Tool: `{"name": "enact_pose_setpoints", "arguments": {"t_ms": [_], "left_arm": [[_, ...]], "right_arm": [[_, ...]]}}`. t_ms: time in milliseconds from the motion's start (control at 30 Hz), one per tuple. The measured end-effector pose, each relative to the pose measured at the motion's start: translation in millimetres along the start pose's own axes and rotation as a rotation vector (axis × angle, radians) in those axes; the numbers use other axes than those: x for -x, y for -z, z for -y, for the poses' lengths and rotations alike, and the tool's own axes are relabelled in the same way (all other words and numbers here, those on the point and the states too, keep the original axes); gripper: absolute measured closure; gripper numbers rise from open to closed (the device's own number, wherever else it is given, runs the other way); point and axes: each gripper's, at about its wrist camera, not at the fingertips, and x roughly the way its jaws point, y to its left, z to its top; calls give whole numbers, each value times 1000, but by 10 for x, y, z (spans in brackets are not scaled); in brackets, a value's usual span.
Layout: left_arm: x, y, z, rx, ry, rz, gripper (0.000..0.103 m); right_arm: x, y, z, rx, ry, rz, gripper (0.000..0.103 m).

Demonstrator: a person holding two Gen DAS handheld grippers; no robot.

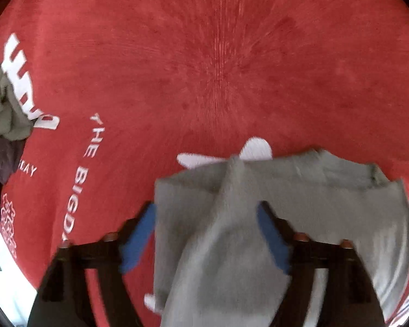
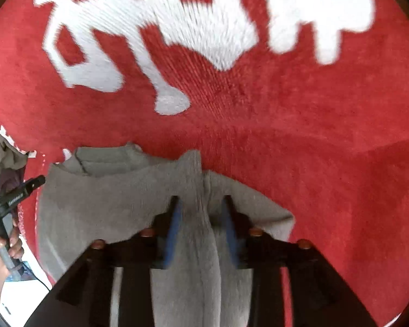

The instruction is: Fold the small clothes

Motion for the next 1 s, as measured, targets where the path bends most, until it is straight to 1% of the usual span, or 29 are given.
{"name": "enact_pose_setpoints", "arguments": {"t_ms": [100,233,267,300,400,467,500,533,567,600,700,800,833,1000], "left_arm": [[174,252,-19,-4,4,-22,21],[305,636,33,-2,23,-85,21],[324,708,59,-9,32,-97,17],[341,769,84,-16,39,-107,0],[422,964,195,-25,75,-124,0],[461,1068,290,-34,100,-140,0],[478,1126,351,-41,106,-151,0],[471,1167,368,-45,107,-161,0],[458,1185,386,-47,106,-171,0],[454,1229,431,-50,100,-186,0],[416,1306,469,-61,83,-208,0],[357,1410,496,-100,16,-240,0],[344,1445,488,-105,12,-252,0],[347,1581,355,-94,38,-284,0]], "right_arm": [[227,155,-23,4,-15,4,58],[409,454,-82,3,-39,-17,54],[389,531,-147,-3,-51,-28,53],[391,651,-172,-14,-75,-49,51],[342,907,-240,-43,-131,-103,48],[264,1075,-351,-45,-148,-123,42],[256,1178,-394,-38,-152,-131,36],[256,1276,-444,-24,-152,-133,27],[267,1352,-473,-13,-145,-134,23],[274,1409,-482,-8,-140,-136,21],[252,1565,-517,-21,-159,-163,21],[176,1679,-591,-29,-168,-198,21],[158,1716,-626,-26,-165,-207,21],[137,1796,-773,-16,-144,-233,21]]}}
